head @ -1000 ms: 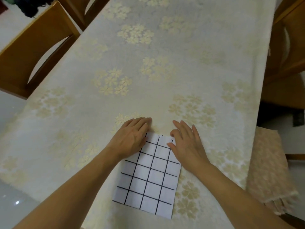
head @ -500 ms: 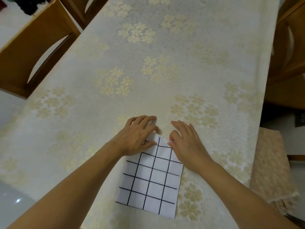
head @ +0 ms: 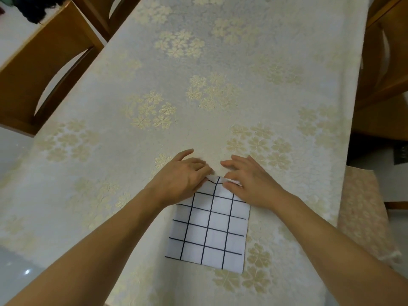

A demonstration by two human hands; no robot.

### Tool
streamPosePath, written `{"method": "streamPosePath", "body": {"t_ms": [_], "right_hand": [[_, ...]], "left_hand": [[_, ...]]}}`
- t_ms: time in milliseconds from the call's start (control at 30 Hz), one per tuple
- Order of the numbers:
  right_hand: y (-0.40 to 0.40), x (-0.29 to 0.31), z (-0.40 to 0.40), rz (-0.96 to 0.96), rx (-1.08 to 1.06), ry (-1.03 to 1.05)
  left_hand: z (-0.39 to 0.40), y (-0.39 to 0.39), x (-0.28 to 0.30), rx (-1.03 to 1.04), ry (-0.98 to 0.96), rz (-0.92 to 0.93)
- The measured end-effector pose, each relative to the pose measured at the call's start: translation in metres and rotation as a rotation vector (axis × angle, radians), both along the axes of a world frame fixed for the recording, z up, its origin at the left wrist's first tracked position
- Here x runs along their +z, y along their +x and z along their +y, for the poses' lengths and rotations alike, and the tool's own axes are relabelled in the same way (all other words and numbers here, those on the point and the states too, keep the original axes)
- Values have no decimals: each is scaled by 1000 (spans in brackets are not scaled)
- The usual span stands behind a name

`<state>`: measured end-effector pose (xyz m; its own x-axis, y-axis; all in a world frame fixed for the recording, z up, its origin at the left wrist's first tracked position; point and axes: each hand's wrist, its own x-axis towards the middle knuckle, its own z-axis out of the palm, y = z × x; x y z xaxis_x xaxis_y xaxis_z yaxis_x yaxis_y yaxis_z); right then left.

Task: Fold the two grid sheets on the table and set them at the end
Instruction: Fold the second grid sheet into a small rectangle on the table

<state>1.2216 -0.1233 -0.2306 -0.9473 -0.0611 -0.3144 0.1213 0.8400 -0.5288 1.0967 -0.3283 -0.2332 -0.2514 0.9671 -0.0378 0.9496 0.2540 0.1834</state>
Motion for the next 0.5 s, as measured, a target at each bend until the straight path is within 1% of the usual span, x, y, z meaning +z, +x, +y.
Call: {"method": "streamPosePath", "body": {"t_ms": [233,367,500], "right_hand": [[-8,27,1,-10,-38,99],[-2,44,1,48,-49,122],[20,48,-5,113,-66,90]], "left_hand": [[10,1,12,136,64,14],[8,16,24,206,94,56],[4,47,39,262,119,84]]}}
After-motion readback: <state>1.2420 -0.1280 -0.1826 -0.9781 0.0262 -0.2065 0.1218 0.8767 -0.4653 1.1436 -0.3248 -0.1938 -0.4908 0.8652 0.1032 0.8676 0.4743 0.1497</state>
